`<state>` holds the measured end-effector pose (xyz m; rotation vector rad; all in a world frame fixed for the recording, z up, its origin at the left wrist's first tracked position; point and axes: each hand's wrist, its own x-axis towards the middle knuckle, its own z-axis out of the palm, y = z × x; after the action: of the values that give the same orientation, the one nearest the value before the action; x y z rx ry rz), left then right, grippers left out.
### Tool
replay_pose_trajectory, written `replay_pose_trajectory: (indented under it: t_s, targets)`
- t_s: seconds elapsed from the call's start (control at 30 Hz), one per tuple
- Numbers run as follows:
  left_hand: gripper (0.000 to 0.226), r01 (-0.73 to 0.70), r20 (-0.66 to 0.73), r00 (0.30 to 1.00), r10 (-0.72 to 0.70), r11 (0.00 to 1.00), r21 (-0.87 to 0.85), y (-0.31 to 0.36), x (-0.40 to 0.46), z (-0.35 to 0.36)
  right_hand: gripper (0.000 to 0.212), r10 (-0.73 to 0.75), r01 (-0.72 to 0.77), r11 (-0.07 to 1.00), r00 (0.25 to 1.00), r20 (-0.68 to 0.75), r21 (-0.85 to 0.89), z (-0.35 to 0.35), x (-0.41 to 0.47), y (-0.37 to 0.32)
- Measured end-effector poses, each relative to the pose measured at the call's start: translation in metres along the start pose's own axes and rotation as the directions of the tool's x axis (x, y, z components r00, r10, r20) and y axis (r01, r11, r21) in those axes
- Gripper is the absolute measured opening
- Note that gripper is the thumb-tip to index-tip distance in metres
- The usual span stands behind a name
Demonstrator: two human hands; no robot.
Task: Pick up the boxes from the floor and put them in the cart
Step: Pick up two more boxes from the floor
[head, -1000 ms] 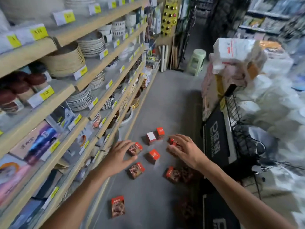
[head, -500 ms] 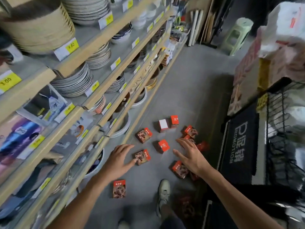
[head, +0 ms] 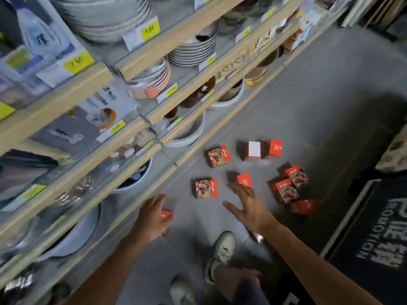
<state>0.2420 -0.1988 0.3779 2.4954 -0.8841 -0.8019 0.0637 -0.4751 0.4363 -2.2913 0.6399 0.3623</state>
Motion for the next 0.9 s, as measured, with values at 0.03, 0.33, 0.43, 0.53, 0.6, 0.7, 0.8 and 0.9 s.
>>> replay_pose_trajectory:
  t_s: [0.03,0.33,0.43,0.53,0.6,0.7,0.8,0.9]
  targets:
    - [0.069,0.012,-0.018,1.000,-0.012,1.000,-0.009,-0.018,0.003,0.017,0.066,-0.012,0.012,1.000,1.000,0.008,-0.015,0.021,0.014,0.006]
    - [0.070,0.106,-0.131,0.984,-0.118,0.990,-0.090,-0.189,0.033,0.210,0.074,-0.025,0.040,0.991,0.992,0.123,-0.125,0.246,0.145,0.099]
    - [0.087,0.120,-0.105,0.986,-0.129,0.989,-0.083,-0.222,0.047,0.258,0.076,0.003,0.033,0.982,0.981,0.193,-0.184,0.292,0.183,0.134]
    - [0.073,0.157,-0.074,0.983,-0.167,0.979,-0.132,-0.256,0.069,0.290,0.083,-0.023,0.058,0.973,0.988,0.155,-0.223,0.310,0.236,0.157]
    - [0.073,0.179,-0.049,0.981,-0.188,0.973,-0.147,-0.277,0.086,0.304,0.080,-0.069,0.116,0.943,0.985,0.156,-0.312,0.312,0.267,0.165]
    - [0.081,0.148,-0.075,0.984,-0.159,0.980,-0.135,-0.293,0.116,0.311,0.086,-0.078,0.171,0.889,0.970,0.229,-0.425,0.323,0.300,0.181]
    - [0.081,0.113,-0.089,0.988,-0.123,0.988,-0.109,-0.307,0.137,0.311,0.091,-0.055,0.197,0.834,0.959,0.278,-0.515,0.330,0.321,0.199]
    - [0.082,0.088,-0.068,0.993,-0.095,0.992,-0.091,-0.326,0.145,0.312,0.096,0.024,0.158,0.833,0.948,0.318,-0.531,0.327,0.334,0.209]
